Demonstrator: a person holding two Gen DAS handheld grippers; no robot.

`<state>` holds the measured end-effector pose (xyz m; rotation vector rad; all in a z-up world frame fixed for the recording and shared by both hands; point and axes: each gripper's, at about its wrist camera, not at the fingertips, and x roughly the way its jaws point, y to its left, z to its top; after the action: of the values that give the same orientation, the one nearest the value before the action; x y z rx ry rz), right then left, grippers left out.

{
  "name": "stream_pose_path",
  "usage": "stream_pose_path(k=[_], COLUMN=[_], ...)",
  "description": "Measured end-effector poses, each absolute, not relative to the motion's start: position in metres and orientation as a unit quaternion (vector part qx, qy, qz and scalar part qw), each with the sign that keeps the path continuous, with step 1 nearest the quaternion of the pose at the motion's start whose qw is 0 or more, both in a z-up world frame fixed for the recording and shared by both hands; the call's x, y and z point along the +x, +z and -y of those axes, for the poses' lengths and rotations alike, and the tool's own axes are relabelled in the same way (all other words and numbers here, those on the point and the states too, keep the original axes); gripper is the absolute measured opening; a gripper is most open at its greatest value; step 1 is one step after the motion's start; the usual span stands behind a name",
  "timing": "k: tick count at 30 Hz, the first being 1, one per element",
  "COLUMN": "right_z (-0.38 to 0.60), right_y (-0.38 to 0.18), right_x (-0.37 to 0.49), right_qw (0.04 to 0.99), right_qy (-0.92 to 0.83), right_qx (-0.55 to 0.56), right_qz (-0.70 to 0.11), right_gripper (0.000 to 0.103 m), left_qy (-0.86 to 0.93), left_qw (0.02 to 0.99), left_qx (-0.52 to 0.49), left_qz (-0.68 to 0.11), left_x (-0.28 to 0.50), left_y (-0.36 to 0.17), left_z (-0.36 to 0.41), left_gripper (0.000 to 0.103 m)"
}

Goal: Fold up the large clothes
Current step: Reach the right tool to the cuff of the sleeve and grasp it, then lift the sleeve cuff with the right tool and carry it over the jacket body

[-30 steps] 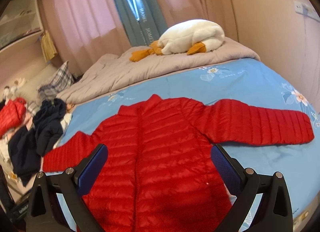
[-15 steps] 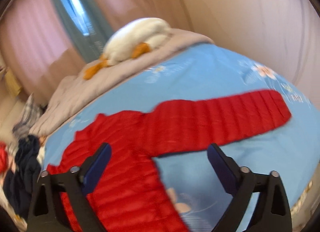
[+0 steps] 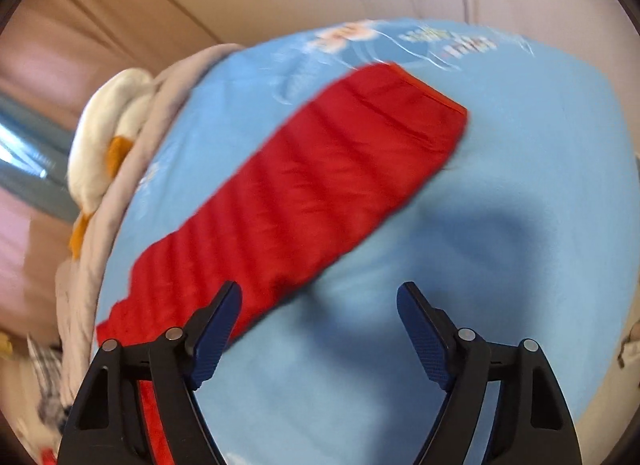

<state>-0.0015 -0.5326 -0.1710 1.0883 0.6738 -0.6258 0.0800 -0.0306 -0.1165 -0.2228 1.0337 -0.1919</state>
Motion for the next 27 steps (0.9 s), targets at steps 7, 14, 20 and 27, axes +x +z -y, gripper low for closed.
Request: stream_pose_path(k=[7, 14, 20, 27], right_z=[0.560, 0.570, 0.559, 0.537], right_y=[-0.182, -0.189, -0.160, -0.102], right_x=[0.006, 0.004, 0.004, 0.011], right_qw=[0.752, 0.752, 0.785, 0.834], right_qy=[-0.280, -0.300, -0.311, -0.311], right_qx=[0.539, 0.536, 0.483, 0.403], right_qz=[-0.256, -0.240, -0.234, -0.212], right_gripper=[0.074, 0.024, 0.007, 0.007], left_qy=[-0.093, -0.089, -0.088, -0.086], left_qw=[0.857, 0.858, 0.862, 0.876], left_qx=[-0.105, -0.104, -0.107, -0.112], left_qz=[-0.496, -0.495, -0.487, -0.461], left_x=[0.082, 0.084, 0.085, 0.079], left_y=[-0.118, -0.117, -0.111, -0.096], left_z=[0.034, 0.034, 0.031, 0.024], left_gripper=[0.097, 0.097, 0.097, 0.097])
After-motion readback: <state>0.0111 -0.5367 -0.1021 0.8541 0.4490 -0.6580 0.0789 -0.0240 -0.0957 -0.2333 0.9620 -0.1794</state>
